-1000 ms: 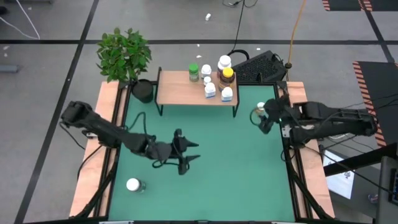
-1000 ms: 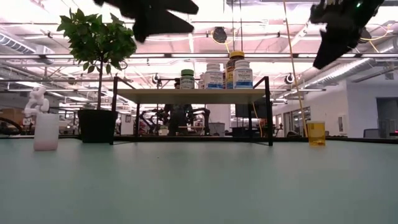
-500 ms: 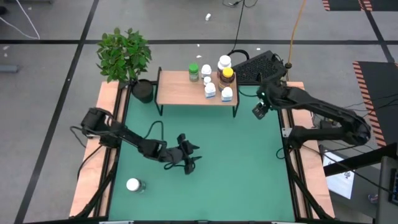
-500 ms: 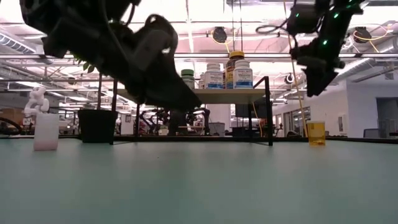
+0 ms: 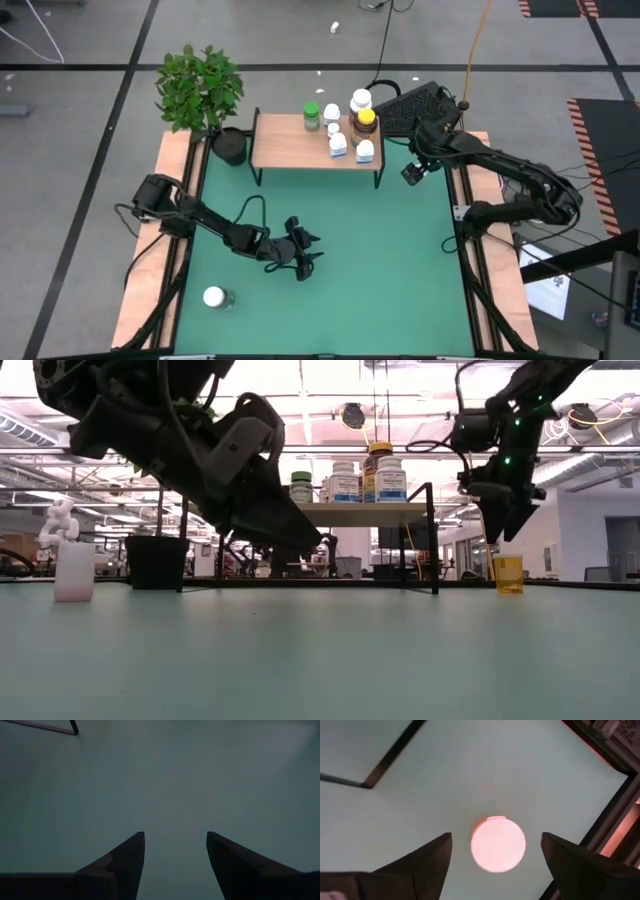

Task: Pick and place medicine bottles onto shelf by color
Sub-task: Put the orange pill bottle on the shelf

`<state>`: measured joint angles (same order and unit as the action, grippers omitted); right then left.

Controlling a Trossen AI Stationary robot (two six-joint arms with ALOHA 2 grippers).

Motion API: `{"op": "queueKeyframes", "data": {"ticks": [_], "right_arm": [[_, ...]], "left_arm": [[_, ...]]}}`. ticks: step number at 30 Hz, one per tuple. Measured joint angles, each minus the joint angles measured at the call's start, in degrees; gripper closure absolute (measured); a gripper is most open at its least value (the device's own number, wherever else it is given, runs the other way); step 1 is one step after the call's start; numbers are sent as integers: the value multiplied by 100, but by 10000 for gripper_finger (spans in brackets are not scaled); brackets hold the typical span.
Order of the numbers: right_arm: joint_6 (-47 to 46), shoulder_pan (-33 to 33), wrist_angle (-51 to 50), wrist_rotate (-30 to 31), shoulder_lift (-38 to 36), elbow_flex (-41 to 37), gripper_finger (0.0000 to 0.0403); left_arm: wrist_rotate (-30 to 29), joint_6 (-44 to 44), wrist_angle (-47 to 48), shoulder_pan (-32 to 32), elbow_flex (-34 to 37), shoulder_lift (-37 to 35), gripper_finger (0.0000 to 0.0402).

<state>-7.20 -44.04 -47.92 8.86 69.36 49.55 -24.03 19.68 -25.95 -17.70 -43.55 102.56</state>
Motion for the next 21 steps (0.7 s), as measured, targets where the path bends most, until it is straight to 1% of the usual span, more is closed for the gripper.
{"op": "queueKeyframes", "data": {"ticks": [3,7,13,17,21], "right_arm": [[49,-182,201,-26,63,-142,101],[93,-393,285,-321,103,-360,111],[225,-511,667,-319,107,-662,132],[310,-511,750,-321,107,-691,156],[342,-511,728,-321,107,-691,190]], "left_arm": [[2,5,46,-2,0,0,190],[2,15,56,-1,0,0,190],[2,13,78,1,0,0,190],[4,13,76,12,0,0,190],[4,13,78,12,0,0,190]]}}
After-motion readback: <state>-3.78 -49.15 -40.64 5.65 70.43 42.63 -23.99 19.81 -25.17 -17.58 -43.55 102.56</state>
